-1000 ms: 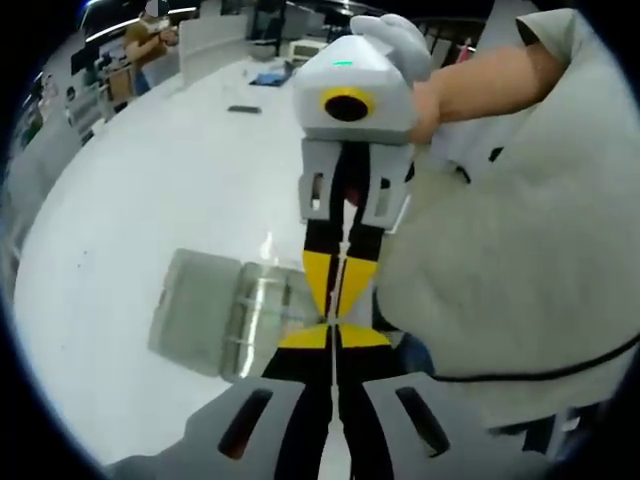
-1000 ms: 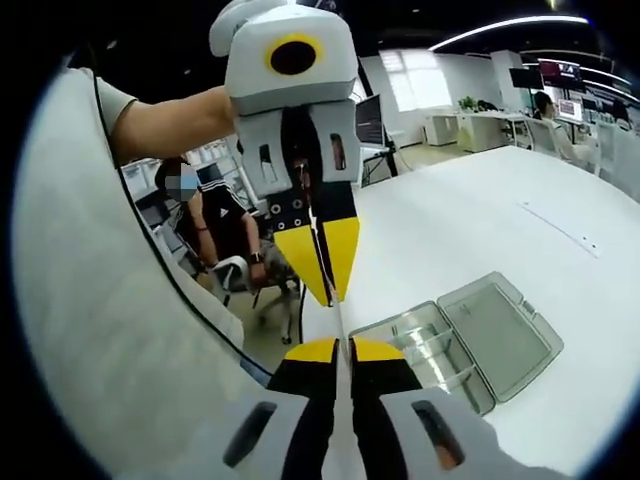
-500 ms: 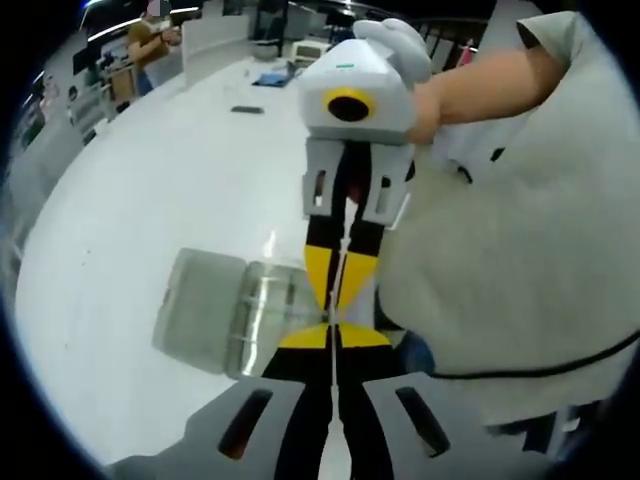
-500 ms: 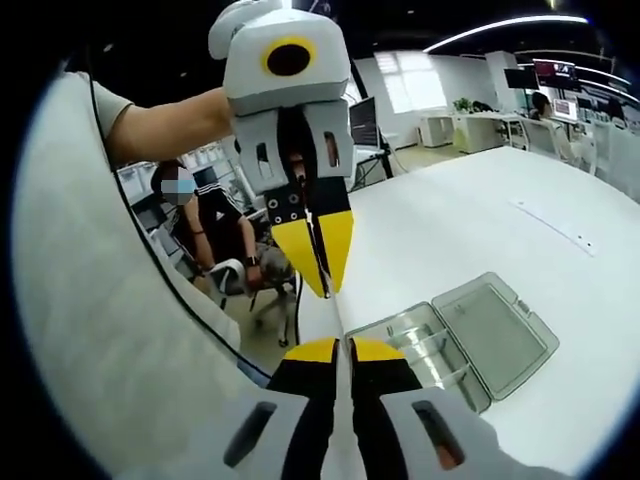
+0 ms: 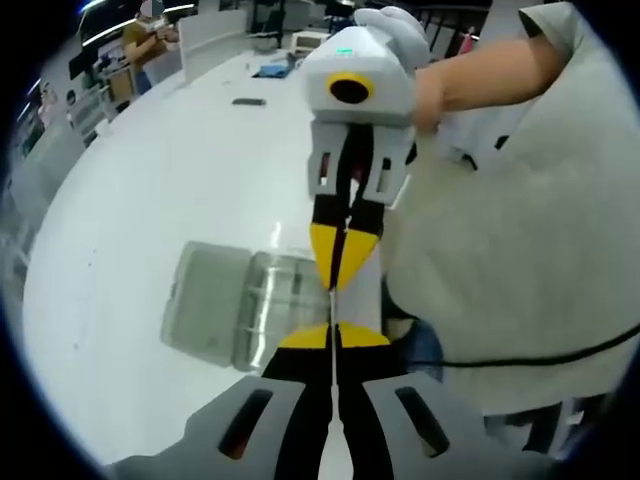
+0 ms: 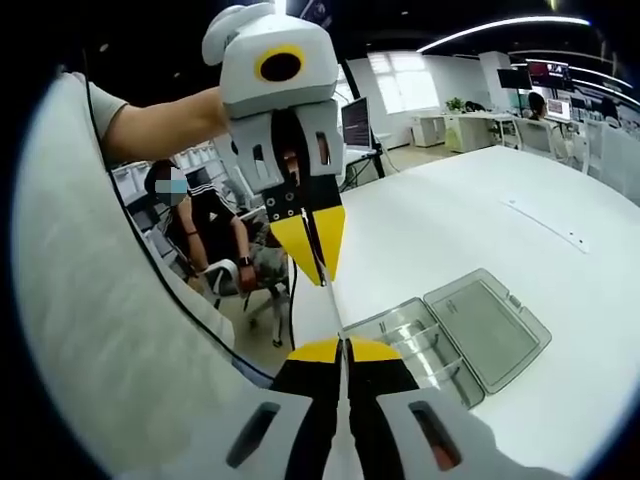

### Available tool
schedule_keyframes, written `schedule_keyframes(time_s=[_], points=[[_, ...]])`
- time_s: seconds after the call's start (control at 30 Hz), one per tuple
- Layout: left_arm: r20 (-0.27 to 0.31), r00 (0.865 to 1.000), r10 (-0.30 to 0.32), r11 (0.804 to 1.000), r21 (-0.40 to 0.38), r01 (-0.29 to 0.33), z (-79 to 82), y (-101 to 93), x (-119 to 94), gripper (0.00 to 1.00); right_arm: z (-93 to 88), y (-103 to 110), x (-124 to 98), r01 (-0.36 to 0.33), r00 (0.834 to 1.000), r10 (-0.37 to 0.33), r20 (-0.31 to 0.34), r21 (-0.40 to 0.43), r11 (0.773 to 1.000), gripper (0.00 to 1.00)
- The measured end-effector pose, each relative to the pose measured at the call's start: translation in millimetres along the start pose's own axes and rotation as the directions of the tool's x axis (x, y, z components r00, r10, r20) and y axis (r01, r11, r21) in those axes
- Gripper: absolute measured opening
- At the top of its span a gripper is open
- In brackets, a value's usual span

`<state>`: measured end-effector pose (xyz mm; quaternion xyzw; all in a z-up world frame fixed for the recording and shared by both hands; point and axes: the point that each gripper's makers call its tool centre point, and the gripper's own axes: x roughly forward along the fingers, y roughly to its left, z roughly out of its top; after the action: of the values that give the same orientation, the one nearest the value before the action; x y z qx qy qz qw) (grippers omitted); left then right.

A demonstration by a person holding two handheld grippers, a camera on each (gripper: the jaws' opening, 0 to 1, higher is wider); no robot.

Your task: Insert the divider into the dual guide fixture by aligning both edges with the guide slots and pushing it downward to the bottom, including one-sided entry, uneven engagement, binding, and posture correction.

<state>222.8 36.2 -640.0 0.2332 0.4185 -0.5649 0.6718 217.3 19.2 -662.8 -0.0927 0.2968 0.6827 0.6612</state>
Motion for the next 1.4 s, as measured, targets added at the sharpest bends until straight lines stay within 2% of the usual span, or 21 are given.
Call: schedule_keyframes(time_s=[0.37,1.0,1.1,1.4], points=[[-0.008,1.000,0.010,1.000,0.009,-0.010,1.6,1.0,-1,0.00,1.0,1,0,0.013,1.000,-0.013,0.004,-0.032,0.999,0.00],[-0.010,1.000,-0.002,1.000,0.006,0.002,-1.4,-1.7,-1,0.00,-0.9,2,4,0.008,1.000,-0.008,-0.008,-0.014,1.000,0.00],[-0.060,0.998,0.006,0.999,0.046,-0.003,-10.9,0.4,0,0.00,-1.1,0,3,0.018,1.000,-0.018,-0.006,-0.008,1.000,0.00],[-0.090,0.996,0.007,0.999,0.041,-0.003,-21.2,5.2,4,0.00,-4.0,-10,-5,0.056,0.998,-0.056,-0.007,0.015,0.998,0.02]])
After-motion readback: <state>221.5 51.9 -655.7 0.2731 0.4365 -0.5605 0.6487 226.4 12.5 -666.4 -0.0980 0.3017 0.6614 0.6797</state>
